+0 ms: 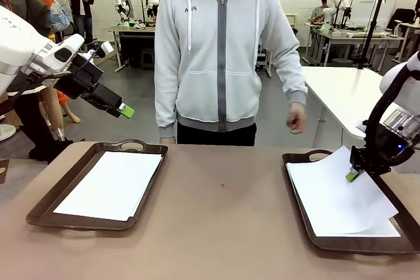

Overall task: Sort the A4 documents.
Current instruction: Place the A4 Paper in the designated Handle tray.

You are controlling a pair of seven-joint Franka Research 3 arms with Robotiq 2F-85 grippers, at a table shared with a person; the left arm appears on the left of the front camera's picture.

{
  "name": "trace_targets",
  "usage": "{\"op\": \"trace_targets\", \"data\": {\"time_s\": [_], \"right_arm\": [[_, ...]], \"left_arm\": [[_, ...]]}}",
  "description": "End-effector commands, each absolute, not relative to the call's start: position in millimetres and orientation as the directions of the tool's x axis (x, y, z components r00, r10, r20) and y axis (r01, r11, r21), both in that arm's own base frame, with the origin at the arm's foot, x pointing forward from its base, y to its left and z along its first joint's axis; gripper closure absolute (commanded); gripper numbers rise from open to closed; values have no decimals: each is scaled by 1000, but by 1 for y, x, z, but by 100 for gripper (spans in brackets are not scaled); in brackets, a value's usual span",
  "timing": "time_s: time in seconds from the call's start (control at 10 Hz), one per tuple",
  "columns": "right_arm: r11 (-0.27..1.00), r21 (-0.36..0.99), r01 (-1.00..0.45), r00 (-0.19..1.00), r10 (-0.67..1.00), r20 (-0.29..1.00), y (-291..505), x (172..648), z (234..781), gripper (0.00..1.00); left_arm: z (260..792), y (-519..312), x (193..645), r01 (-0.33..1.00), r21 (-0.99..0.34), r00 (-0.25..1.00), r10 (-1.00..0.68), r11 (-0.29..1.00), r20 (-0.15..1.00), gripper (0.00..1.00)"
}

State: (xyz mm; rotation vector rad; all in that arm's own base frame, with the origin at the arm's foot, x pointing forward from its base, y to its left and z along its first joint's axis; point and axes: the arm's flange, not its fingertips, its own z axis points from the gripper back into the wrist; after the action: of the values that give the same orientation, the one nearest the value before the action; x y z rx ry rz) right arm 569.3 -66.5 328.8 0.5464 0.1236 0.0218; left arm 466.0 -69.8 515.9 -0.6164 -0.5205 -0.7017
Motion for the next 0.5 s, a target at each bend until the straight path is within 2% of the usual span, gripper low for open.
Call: {"op": "trace_targets", "data": {"time_s": [0.0,0.4], "right_arm": [[888,459,23,991,42,-129,-58,573,337,70],[946,314,76,995,-51,-87,-61,557,348,33]], "left_arm": [[517,-69,466,720,-337,652,-427,607,626,0],[517,-69,466,720,-337,652,-427,607,626,0]]}}
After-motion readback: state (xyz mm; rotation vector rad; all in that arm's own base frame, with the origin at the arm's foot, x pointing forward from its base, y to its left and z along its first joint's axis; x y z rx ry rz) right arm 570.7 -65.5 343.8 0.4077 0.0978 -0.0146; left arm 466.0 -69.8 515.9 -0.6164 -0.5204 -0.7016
